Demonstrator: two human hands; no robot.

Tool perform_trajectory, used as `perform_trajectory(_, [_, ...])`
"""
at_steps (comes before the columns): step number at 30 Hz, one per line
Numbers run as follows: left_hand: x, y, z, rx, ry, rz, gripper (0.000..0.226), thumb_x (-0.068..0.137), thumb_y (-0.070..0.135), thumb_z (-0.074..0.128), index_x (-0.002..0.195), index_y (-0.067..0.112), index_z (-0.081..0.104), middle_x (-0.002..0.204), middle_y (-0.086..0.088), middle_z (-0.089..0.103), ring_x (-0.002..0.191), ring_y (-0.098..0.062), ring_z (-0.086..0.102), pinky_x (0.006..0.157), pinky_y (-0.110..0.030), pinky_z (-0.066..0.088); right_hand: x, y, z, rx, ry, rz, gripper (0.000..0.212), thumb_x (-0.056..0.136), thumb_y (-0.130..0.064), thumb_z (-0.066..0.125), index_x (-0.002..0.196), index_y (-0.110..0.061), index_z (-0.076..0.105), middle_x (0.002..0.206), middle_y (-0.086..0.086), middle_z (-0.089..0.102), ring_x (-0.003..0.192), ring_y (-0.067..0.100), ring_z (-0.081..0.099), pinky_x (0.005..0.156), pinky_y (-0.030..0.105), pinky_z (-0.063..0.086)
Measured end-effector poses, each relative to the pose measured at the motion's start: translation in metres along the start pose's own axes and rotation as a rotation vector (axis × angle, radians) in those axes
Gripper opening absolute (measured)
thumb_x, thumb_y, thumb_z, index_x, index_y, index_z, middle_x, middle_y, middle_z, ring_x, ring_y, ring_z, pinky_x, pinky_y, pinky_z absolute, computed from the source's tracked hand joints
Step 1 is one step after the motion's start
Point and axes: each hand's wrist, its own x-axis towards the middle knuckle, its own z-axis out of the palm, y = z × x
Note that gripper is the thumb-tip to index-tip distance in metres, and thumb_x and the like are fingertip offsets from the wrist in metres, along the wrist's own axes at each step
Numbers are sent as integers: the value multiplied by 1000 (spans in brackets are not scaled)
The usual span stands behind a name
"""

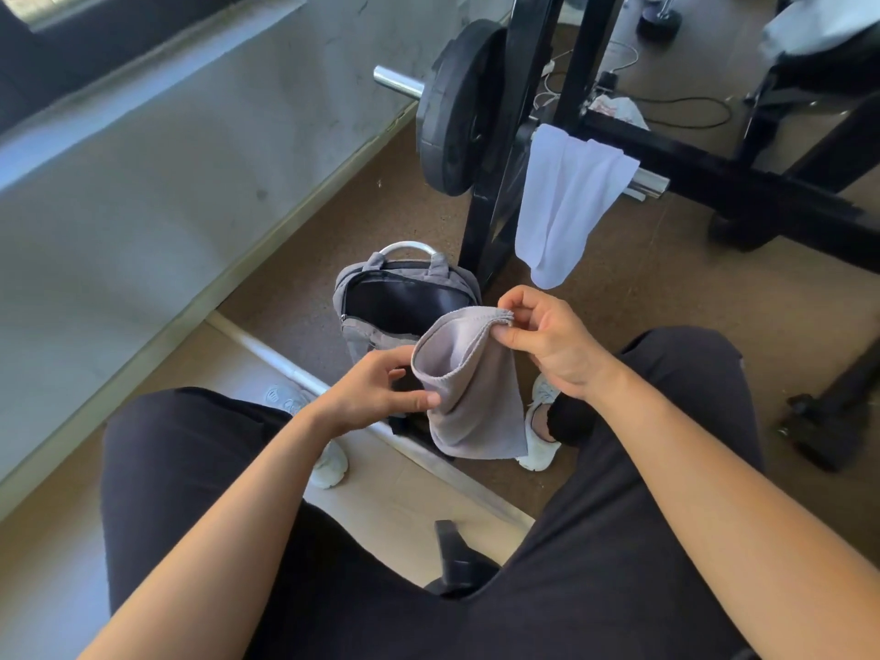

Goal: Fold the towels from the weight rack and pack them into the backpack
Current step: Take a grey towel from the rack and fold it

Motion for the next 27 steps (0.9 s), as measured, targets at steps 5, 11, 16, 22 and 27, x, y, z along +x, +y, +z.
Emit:
perform_trajectory(5, [10,1,10,226,297,44,17,88,26,80,97,13,74,87,1,74,83,-3,64,78,-35,53,1,1,1,39,10,3,21,92,9,62,94,-12,61,85,-1,67,85,10,62,81,22,52])
perform_trajectory(11, [4,21,6,141,647,216,18,91,10,76,101,25,79,93,18,78,87,0,71,80,-20,55,4,3,-7,-251,218,-79,14,88,-3,74,98,-2,64,85,4,73,79,11,66,80,27,55])
perform_trajectory(16, [4,31,5,145,736,260,16,92,10,76,106,17,80,100,8,79,95,-4,72,87,-27,57,3,-1,2,-324,308,-183,15,87,-9,77,98,-5,66,89,6,74,83,17,70,79,32,57])
perform_trajectory(22, [1,38,-5,304,713,254,16,95,29,73,98,14,78,83,7,74,78,-6,66,74,-31,53,2,-12,9,-495,274,-239,12,89,-17,76,96,-11,69,84,-3,73,79,10,69,71,21,52])
perform_trajectory(27, [-2,20,-8,331,531,123,15,93,35,70,91,21,75,73,7,68,69,-6,59,66,-39,53,1,-3,4,-608,185,-153,11,90,-19,74,94,-15,65,82,-4,71,79,6,67,70,17,48])
